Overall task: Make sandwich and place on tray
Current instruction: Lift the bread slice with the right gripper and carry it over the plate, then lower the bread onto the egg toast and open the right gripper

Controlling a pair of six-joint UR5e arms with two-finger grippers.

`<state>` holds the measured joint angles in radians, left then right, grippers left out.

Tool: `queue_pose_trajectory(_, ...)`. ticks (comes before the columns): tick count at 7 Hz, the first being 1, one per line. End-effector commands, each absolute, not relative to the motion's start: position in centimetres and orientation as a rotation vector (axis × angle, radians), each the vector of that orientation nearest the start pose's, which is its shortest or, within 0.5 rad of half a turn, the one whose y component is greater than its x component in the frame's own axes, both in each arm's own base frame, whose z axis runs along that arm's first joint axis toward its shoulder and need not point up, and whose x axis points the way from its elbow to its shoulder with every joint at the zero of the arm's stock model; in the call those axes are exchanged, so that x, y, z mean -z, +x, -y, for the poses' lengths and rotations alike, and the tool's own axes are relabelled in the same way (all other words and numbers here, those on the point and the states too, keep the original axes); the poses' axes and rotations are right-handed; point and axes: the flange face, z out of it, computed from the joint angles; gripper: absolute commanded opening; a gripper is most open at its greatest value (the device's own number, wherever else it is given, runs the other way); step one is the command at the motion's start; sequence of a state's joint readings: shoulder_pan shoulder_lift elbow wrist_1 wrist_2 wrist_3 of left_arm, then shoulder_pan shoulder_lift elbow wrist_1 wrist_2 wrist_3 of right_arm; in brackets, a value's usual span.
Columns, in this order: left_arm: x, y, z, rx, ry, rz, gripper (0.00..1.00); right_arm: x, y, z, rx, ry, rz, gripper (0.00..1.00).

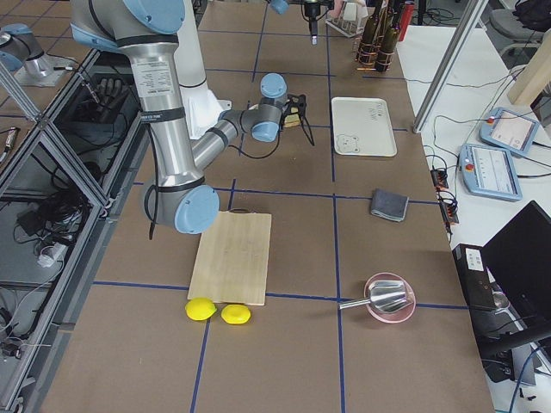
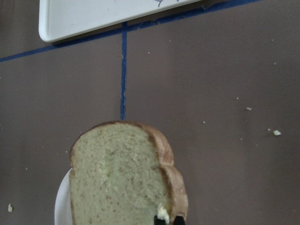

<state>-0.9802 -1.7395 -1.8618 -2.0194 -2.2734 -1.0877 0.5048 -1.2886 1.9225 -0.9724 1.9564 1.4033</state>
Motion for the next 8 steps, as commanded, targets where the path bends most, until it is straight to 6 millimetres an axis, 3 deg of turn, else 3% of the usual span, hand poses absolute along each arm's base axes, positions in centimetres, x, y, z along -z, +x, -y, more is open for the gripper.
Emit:
queue_pose_trajectory(1,-38.0,24.8,49.3,0.132,0.089,-1.074,1.00,-22.0,-50.8,31.7,-0.057,0.087,1.214,0.00)
queue_pose_trajectory(2,-38.1,24.7,49.3,0.133,0.088,-1.073,1.00,-22.6,-52.8,31.4,-0.064,0.094,1.183,0.00)
queue_pose_trajectory(5,-38.0,24.8,49.3,0.132,0.089,-1.074,1.00,-23.5,-54.1,30.4,-0.063,0.078,1.161,0.00)
queue_pose_trajectory(6,-38.0,24.8,49.3,0.132,0.089,-1.074,1.00,-23.6,-54.3,30.5,-0.063,0.077,1.159,0.46)
queue_pose_trajectory(7,-37.5,24.9,49.5,0.130,0.095,-1.080,1.00,-23.5,-54.0,30.8,-0.071,0.085,1.160,0.99)
queue_pose_trajectory(8,-36.9,25.0,49.7,0.127,0.101,-1.085,1.00,-23.3,-53.4,31.6,-0.081,0.091,1.163,1.00)
